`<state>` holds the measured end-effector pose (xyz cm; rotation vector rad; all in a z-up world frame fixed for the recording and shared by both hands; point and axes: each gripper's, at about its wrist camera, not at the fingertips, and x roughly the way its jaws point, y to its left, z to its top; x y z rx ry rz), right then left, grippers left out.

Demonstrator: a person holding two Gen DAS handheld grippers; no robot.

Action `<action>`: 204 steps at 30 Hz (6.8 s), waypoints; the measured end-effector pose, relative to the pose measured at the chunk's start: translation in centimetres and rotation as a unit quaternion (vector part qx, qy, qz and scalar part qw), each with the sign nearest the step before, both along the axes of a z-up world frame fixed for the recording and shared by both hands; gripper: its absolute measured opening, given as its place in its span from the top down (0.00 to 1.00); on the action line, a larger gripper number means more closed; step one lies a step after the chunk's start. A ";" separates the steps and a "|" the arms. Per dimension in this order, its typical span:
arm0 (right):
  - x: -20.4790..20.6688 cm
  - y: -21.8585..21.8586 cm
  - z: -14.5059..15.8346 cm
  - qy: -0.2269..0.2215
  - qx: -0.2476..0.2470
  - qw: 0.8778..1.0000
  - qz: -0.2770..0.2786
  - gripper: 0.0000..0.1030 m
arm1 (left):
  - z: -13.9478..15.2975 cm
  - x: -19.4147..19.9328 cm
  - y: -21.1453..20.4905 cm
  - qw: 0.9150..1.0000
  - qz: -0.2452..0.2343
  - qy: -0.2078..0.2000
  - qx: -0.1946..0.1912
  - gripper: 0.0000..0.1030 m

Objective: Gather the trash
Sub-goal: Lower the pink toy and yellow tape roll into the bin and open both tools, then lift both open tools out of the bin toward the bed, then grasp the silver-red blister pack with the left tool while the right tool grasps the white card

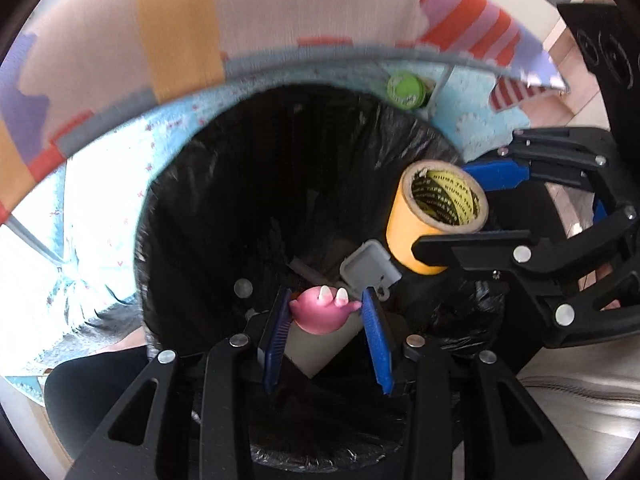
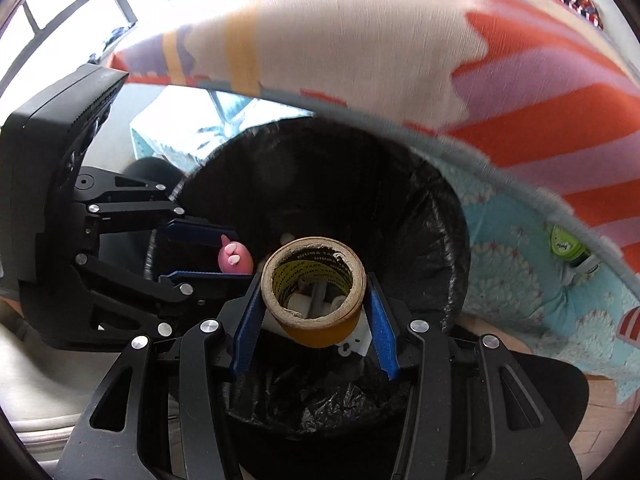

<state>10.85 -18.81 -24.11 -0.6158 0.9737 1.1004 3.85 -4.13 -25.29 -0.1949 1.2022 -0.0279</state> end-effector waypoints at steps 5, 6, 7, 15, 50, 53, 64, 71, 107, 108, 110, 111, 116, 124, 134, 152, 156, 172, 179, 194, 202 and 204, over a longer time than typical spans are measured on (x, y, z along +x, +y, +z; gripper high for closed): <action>0.0 0.7 -0.9 -0.004 -0.016 1.000 0.001 0.53 | -2.3 0.3 -0.9 0.999 -0.016 0.028 -0.002 0.66; 0.1 0.8 -1.2 -0.004 -0.020 1.000 0.001 0.53 | -2.6 0.4 -1.1 0.999 -0.019 0.033 -0.004 0.66; 0.2 0.7 -1.3 -0.002 -0.022 1.000 0.001 0.53 | -2.8 0.2 -0.9 0.999 -0.023 0.037 -0.009 0.66; 0.4 0.8 -1.8 0.002 -0.023 1.000 -0.007 0.53 | -4.6 0.3 -1.2 0.997 -0.045 0.065 -0.021 0.66; -0.6 3.0 -6.0 0.047 -0.069 0.996 0.036 0.53 | 3.6 -4.8 3.9 0.999 0.024 -0.038 -0.030 0.39; -0.7 3.0 -5.7 0.046 -0.065 0.996 0.033 0.45 | 4.2 -4.6 3.3 0.998 0.017 -0.045 -0.033 0.39; -0.1 0.9 -1.8 0.028 -0.017 0.999 0.013 0.44 | 5.3 -3.6 1.6 0.998 -0.003 -0.063 -0.019 0.39; 0.3 -0.7 2.7 0.002 0.032 0.999 0.001 0.44 | 8.4 -3.3 1.6 0.995 -0.010 -0.097 0.001 0.39; 10.5 1.5 16.0 -0.107 0.166 0.978 -0.066 0.44 | 17.8 9.8 9.8 0.979 0.007 -0.200 0.039 0.39; 10.9 1.8 16.0 -0.107 0.165 0.978 -0.067 0.44 | 17.7 10.6 10.2 0.980 0.012 -0.195 0.033 0.39; 11.8 2.3 16.1 -0.108 0.165 0.978 -0.069 0.44 | 17.5 11.8 11.1 0.981 0.022 -0.190 0.026 0.39; 12.3 2.6 16.1 -0.108 0.165 0.978 -0.071 0.44 | 17.5 12.5 11.6 0.981 0.028 -0.189 0.017 0.39; 14.6 4.0 16.1 -0.107 0.163 0.977 -0.080 0.44 | 17.2 15.3 13.6 0.982 0.057 -0.182 -0.001 0.39; 18.4 6.5 15.7 -0.099 0.156 0.979 -0.083 0.44 | 15.0 19.7 16.9 0.982 0.107 -0.146 -0.048 0.39; 22.3 9.9 15.1 -0.088 0.146 0.981 -0.096 0.51 | 14.7 22.3 18.4 0.979 0.133 -0.142 -0.053 0.39; 24.5 12.4 14.5 -0.093 0.130 0.983 -0.089 0.78 | 14.9 27.9 19.5 0.986 0.137 -0.094 -0.021 0.29; 24.5 12.4 14.5 -0.089 0.135 0.982 -0.095 0.78 | 14.8 29.5 18.9 0.987 0.133 -0.084 -0.004 0.24; 24.4 9.4 14.3 -0.103 0.134 0.975 -0.141 0.78 | 13.8 31.9 15.6 0.988 0.075 -0.082 0.110 0.26; 23.7 8.8 14.9 -0.108 0.142 0.974 -0.139 0.78 | 14.2 30.9 14.9 0.988 0.064 -0.083 0.110 0.43; 21.0 7.1 16.7 -0.128 0.144 0.973 -0.128 0.99 | 17.8 26.0 12.3 0.984 0.031 -0.131 0.116 0.44; 20.3 6.8 16.2 -0.135 0.137 0.976 -0.101 0.80 | 19.1 23.0 11.4 0.983 0.019 -0.146 0.109 0.44; 20.9 6.9 15.9 -0.140 0.133 0.975 -0.108 0.66 | 19.1 22.4 11.3 0.983 0.015 -0.146 0.108 0.44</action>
